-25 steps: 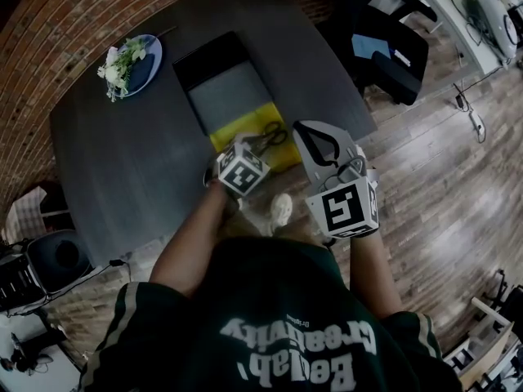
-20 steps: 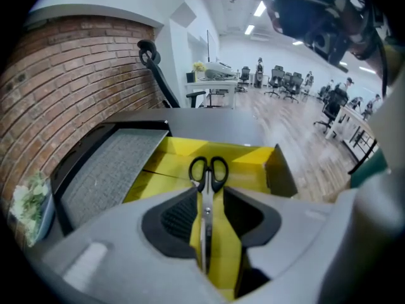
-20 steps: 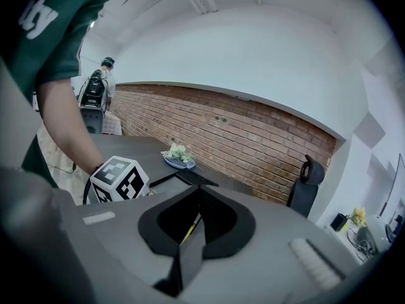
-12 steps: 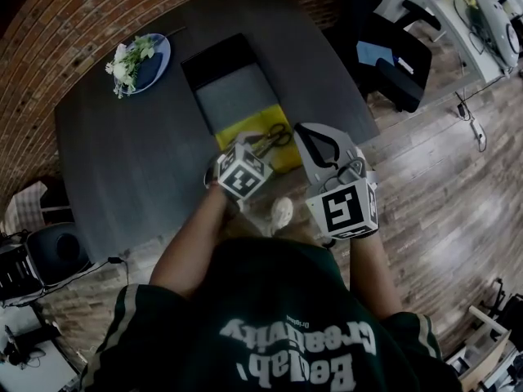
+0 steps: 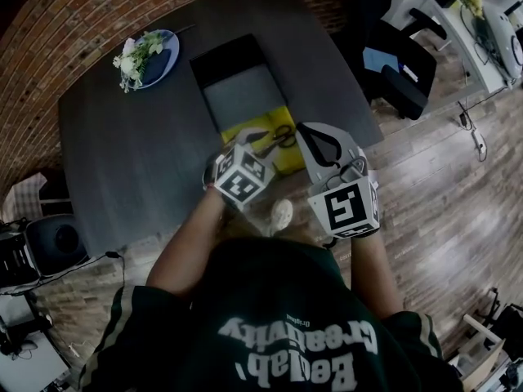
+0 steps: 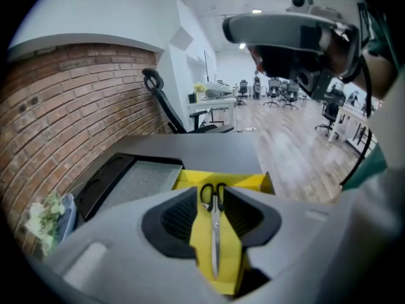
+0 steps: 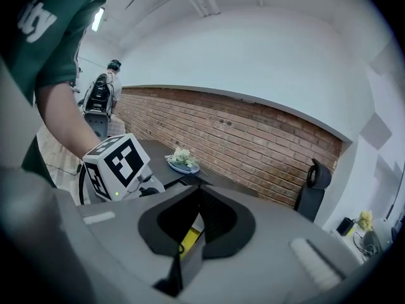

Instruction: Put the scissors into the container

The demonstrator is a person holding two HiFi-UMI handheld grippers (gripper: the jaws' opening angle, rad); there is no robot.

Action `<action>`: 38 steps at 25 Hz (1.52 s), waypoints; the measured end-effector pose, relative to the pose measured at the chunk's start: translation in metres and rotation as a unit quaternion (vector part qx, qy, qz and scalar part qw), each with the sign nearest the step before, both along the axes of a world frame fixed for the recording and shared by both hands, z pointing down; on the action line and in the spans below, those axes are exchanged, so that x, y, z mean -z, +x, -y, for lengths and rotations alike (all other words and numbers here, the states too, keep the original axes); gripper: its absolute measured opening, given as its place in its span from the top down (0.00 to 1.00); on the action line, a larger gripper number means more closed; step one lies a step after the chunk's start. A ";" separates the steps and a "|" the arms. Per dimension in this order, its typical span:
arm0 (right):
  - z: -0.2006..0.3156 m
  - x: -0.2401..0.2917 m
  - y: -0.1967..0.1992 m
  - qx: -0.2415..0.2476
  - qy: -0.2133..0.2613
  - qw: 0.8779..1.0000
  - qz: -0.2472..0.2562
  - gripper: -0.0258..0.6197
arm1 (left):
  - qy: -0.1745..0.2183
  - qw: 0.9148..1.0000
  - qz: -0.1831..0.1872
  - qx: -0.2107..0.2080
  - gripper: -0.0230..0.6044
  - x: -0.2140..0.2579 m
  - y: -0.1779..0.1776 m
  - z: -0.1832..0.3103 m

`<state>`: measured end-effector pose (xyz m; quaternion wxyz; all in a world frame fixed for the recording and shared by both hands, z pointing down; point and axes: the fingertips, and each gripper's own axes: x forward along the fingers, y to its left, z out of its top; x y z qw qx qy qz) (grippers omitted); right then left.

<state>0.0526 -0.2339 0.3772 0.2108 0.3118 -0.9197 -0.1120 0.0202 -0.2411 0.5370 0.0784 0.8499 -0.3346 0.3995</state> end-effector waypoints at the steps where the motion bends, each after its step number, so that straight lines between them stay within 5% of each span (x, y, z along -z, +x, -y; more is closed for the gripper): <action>1: 0.000 0.000 -0.001 0.000 -0.001 1.000 0.000 0.95 | 0.004 1.000 -0.003 0.001 0.76 0.004 0.000 0.001; 24: -0.002 0.004 -0.008 0.008 -0.036 0.999 0.028 0.95 | 0.106 0.994 -0.039 -0.009 0.76 0.097 0.005 0.000; 38: 0.000 0.010 -0.011 0.007 -0.037 0.999 0.034 0.95 | 0.179 0.980 -0.081 -0.026 0.76 0.164 0.013 -0.010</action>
